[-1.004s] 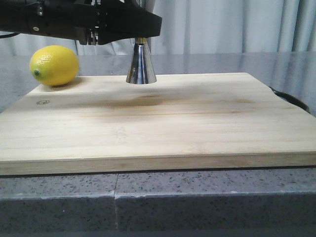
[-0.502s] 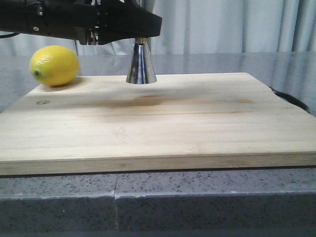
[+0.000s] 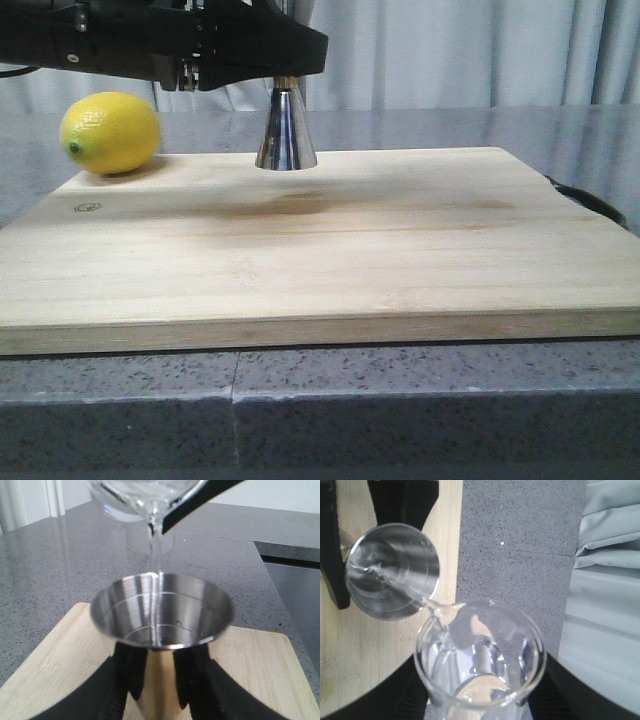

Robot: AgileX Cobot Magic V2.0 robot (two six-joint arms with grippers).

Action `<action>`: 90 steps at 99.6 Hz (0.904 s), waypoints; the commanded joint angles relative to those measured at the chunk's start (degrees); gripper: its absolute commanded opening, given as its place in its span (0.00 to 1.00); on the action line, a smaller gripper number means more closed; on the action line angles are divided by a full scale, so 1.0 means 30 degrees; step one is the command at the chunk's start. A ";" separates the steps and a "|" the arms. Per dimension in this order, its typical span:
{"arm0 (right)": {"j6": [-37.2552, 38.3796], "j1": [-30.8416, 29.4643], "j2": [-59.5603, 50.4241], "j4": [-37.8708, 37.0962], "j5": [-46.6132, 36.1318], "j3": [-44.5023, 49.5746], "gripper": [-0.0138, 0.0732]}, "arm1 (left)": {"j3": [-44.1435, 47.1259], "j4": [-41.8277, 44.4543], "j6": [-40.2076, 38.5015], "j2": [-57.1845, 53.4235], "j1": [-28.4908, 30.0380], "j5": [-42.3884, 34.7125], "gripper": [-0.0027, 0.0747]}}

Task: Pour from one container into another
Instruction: 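Tilt the beaker with the right gripper, pouring liquid into the jigger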

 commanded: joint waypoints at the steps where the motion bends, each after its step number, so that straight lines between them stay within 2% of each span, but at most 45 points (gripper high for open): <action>1: -0.0547 0.0044 -0.0722 -0.0648 -0.1134 -0.0692 0.48 | -0.0577 -0.1604 -0.0148 -0.0757 -0.0200 0.1921 0.32; 54: -0.2104 0.0044 -0.0722 -0.0648 -0.1182 -0.0692 0.48 | -0.0577 -0.1604 -0.0148 -0.0757 -0.0200 0.1921 0.32; 90: -0.2167 0.0201 -0.0722 -0.0648 -0.1239 -0.0692 0.48 | -0.0577 -0.1604 -0.0148 -0.0757 -0.0200 0.1921 0.32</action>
